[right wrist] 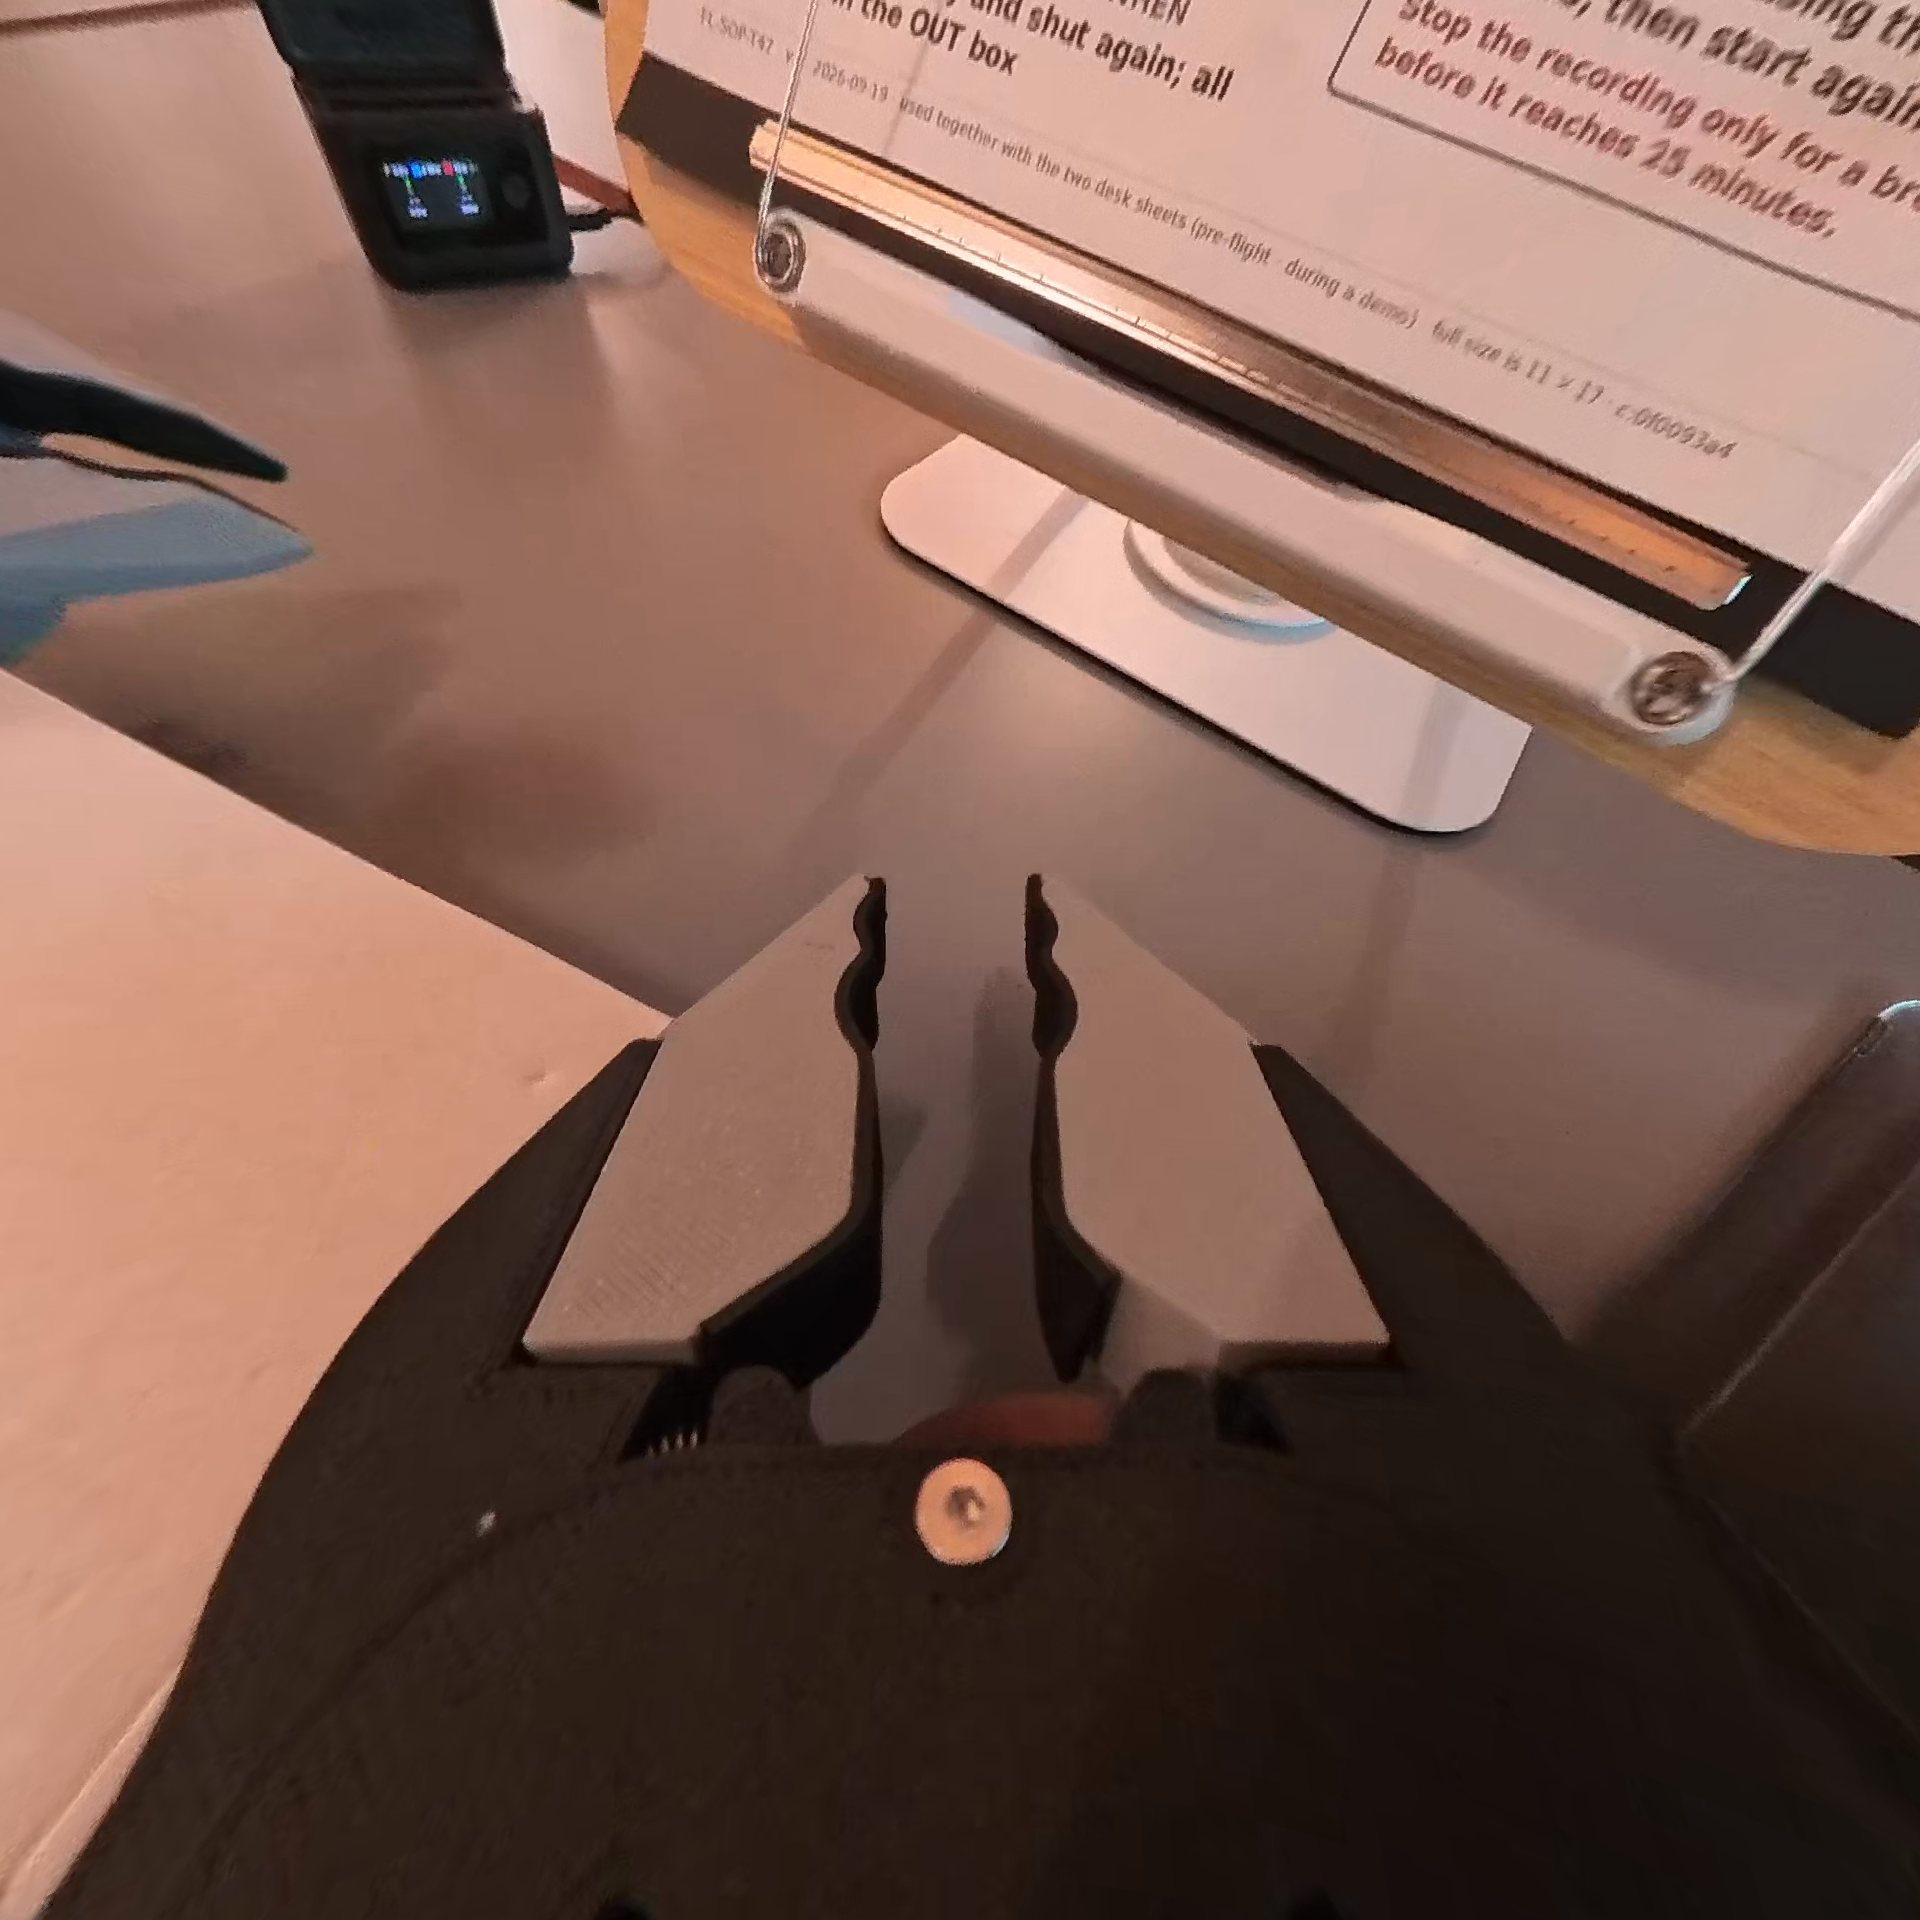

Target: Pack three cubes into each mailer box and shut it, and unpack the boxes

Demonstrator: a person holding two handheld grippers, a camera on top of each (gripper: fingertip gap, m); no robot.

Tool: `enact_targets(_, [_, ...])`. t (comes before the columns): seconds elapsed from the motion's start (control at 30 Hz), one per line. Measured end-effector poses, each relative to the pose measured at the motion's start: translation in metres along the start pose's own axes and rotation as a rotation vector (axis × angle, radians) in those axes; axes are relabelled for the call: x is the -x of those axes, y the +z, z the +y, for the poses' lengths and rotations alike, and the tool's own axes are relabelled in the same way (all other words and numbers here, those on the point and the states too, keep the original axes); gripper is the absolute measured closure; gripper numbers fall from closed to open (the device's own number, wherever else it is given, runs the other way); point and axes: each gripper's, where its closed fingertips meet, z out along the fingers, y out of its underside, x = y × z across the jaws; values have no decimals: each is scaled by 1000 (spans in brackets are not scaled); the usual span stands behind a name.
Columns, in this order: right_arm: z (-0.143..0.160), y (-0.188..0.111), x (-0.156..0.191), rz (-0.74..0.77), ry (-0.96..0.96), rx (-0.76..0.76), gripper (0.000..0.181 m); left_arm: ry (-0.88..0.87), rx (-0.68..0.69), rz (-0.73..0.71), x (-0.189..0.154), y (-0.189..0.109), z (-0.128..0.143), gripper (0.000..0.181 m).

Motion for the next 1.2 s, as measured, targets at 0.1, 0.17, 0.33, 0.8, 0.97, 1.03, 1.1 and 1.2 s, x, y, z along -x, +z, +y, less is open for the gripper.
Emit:
enact_targets(0.1, [5, 4, 1, 8, -12, 31, 157, 51, 29, -4, -3, 13, -2, 164])
enact_targets(0.17, [3, 3, -1, 19, -9, 18, 158, 72, 9, -18, -3, 14, -6, 164])
enact_targets(0.33, [3, 4, -5, 25, 28, 19, 158, -17, -102, 4, 3, -1, -18, 168])
enact_targets(0.8, [3, -2, -2, 25, 47, 3, 158, -10, -90, -2, 5, -5, -12, 172])
enact_targets(0.97, [3, -2, 0, 9, 55, 4, 159, -20, -92, -3, 6, -7, -12, 172])
enact_targets(1.03, [3, -3, 0, 5, 60, 1, 159, -38, -97, 3, 7, -8, -12, 172])
enact_targets(1.1, [4, -3, 0, -6, 61, 9, 160, -46, -106, 32, 5, -10, -13, 170])
enact_targets(1.2, [5, -8, -1, -34, 28, 22, 160, 29, -107, 93, -1, -19, -11, 169])
